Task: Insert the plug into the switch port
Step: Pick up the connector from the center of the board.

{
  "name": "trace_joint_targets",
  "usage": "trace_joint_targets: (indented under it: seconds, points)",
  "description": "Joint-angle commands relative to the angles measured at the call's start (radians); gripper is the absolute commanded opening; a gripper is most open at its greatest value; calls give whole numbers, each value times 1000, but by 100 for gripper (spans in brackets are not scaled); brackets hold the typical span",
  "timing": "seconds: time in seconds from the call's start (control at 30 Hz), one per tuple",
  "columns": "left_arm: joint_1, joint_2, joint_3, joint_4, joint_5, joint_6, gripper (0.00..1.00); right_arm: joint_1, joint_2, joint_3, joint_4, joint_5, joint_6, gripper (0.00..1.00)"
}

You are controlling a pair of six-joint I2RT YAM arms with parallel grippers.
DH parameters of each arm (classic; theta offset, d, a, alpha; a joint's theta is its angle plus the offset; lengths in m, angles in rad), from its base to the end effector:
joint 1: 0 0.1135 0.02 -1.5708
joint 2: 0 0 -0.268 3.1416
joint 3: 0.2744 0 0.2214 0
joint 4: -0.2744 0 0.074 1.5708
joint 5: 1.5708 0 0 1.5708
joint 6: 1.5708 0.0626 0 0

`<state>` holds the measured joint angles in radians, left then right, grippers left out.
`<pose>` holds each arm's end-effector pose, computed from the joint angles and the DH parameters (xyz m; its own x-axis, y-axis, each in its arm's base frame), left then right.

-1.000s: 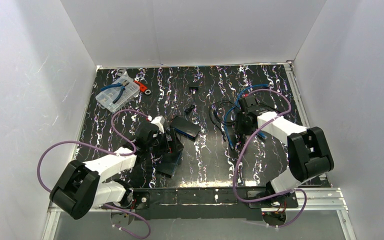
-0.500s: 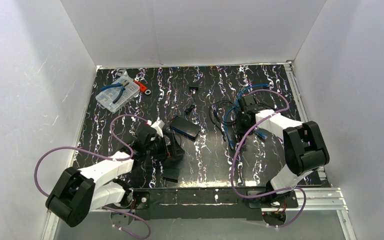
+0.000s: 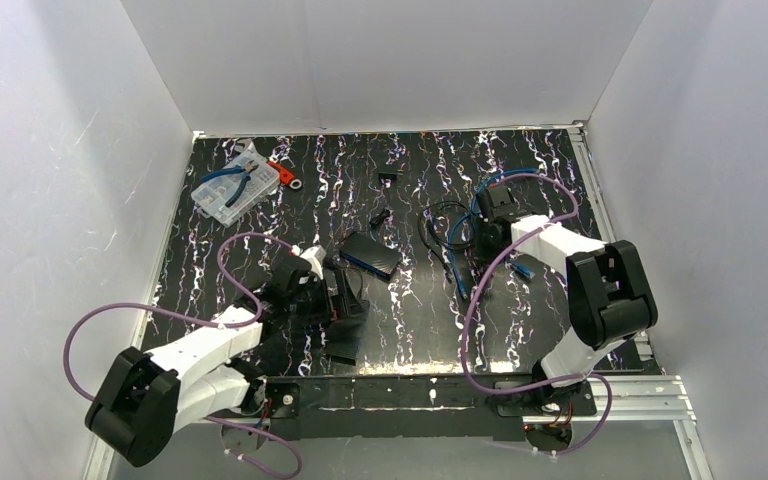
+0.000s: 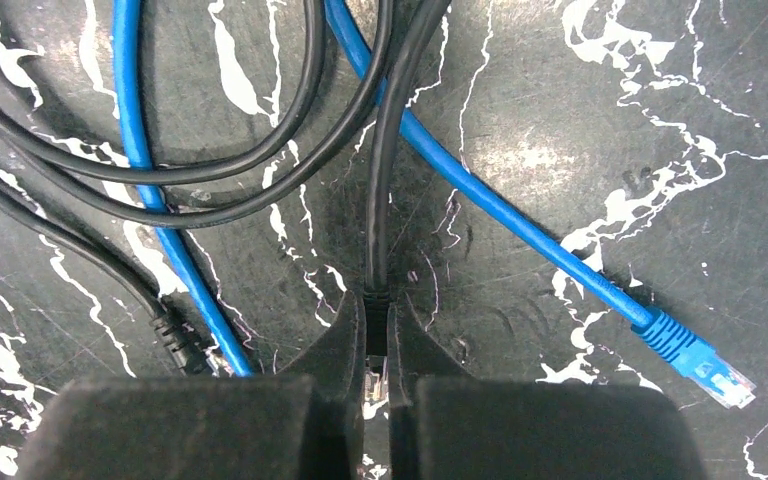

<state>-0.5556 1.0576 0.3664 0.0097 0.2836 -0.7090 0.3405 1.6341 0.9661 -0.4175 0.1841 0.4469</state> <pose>0.1564 -0.1177 0.1729 -0.8561 -0.2042 -0.4747 0.1760 0.7484 -0.6394 0.2910 0.0909 0.1762 -0.8590 0.1464 -0.4906 0.1369 0.9890 0.0556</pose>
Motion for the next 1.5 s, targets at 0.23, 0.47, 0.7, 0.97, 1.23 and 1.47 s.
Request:
trace_joint_targets:
  seconds: [0.23,0.47,0.7,0.97,1.23,1.47]
  points:
    - [-1,-100,139,-191,41,41,100,-3,-266,-27,-31,15,27,1]
    - [-8,-127,207,-221,103,53,100,34,-477,-29,-120,4,29,1]
    - [-79,-135,293,-288,60,110,100,171,-573,52,-240,56,61,1]
    - [-425,-116,425,-381,-362,246,99,368,-548,138,-278,14,197,1]
    - [-691,-62,441,-164,-725,512,86,483,-490,146,-114,-153,387,1]
    - [-741,-14,456,-51,-753,629,75,484,-463,174,-82,-176,438,1]
